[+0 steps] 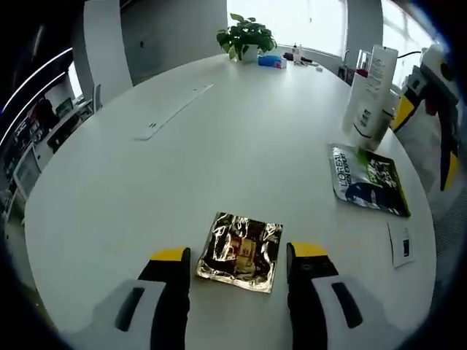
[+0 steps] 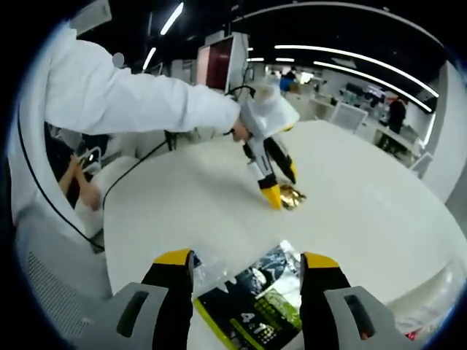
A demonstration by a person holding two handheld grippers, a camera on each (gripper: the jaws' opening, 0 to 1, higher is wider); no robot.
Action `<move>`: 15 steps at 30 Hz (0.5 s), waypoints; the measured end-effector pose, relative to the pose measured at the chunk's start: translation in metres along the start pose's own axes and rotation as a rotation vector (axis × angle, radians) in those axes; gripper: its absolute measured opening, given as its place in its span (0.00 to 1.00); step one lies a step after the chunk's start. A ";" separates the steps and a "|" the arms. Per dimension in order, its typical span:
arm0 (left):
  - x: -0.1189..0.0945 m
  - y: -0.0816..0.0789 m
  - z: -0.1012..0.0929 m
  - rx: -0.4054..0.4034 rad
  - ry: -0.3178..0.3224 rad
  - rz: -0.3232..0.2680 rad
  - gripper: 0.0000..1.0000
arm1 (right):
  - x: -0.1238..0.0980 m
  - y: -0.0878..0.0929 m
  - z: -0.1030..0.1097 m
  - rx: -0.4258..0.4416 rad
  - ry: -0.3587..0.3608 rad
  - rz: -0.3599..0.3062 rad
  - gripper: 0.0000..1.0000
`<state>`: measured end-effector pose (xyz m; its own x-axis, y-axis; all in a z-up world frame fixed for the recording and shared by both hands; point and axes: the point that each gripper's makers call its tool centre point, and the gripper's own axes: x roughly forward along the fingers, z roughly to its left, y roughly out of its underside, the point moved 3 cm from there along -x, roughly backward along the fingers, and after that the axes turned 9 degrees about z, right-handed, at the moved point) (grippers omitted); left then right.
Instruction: Arrange the skincare products in the storage area until every visible bottle or jar stands upright without overlapping.
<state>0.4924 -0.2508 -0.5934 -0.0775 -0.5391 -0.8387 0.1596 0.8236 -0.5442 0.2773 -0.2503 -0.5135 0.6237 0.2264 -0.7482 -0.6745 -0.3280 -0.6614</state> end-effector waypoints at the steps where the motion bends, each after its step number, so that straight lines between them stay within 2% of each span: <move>1: 0.001 0.000 -0.001 0.003 -0.002 -0.001 0.49 | 0.000 -0.001 0.000 -0.003 0.002 -0.003 0.59; 6: 0.001 0.000 -0.004 0.025 0.008 -0.003 0.42 | 0.003 -0.003 -0.002 -0.005 0.003 -0.001 0.59; 10: 0.001 0.001 -0.006 0.012 0.017 0.002 0.37 | 0.009 -0.003 0.000 0.004 -0.015 0.013 0.62; 15: 0.001 0.004 -0.014 0.000 0.013 -0.014 0.36 | 0.018 0.000 0.001 -0.020 0.000 0.030 0.58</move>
<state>0.4796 -0.2458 -0.5961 -0.0927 -0.5482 -0.8312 0.1580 0.8161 -0.5559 0.2882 -0.2456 -0.5270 0.6031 0.2165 -0.7677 -0.6848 -0.3530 -0.6375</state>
